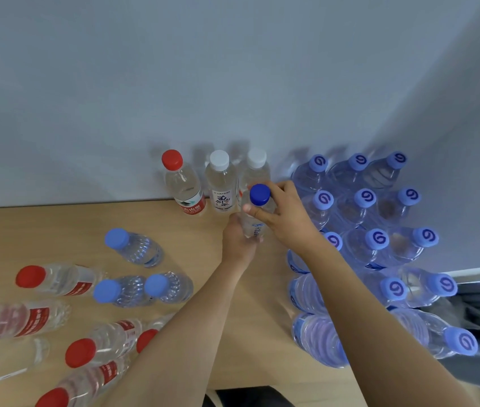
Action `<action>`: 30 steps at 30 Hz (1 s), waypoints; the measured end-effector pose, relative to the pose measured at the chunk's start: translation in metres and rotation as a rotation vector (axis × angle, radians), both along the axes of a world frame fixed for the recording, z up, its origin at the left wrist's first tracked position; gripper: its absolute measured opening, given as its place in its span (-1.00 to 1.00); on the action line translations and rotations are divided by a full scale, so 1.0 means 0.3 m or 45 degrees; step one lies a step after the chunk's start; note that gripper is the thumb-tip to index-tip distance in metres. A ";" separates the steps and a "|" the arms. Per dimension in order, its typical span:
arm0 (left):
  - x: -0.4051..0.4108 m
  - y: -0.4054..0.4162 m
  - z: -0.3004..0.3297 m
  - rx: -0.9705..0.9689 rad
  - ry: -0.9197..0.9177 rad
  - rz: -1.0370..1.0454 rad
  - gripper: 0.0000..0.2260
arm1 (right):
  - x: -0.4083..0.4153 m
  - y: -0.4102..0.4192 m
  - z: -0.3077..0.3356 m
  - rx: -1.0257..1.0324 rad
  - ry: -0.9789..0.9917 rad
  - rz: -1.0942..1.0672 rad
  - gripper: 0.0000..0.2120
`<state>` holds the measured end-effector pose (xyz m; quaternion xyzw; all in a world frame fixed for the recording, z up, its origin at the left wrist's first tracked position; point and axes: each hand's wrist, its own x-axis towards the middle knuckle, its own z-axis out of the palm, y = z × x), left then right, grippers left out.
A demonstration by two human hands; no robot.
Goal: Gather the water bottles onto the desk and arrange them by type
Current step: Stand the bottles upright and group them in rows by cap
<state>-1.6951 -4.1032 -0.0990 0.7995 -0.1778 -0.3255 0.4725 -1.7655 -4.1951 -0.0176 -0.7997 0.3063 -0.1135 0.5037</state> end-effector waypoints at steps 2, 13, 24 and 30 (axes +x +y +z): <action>0.006 -0.005 0.004 0.001 -0.019 -0.002 -0.61 | 0.005 0.001 0.001 -0.003 0.004 -0.005 -0.59; 0.009 0.007 0.036 -0.016 0.026 -0.007 -0.50 | 0.008 0.012 0.037 -0.058 0.041 -0.028 -0.55; 0.107 0.200 0.320 -0.104 0.109 0.170 -0.52 | 0.018 0.053 0.208 -0.260 -0.017 -0.100 -0.43; 0.181 0.377 0.514 -0.341 0.045 0.257 -0.60 | 0.095 0.164 0.298 -0.293 -0.119 -0.021 -0.42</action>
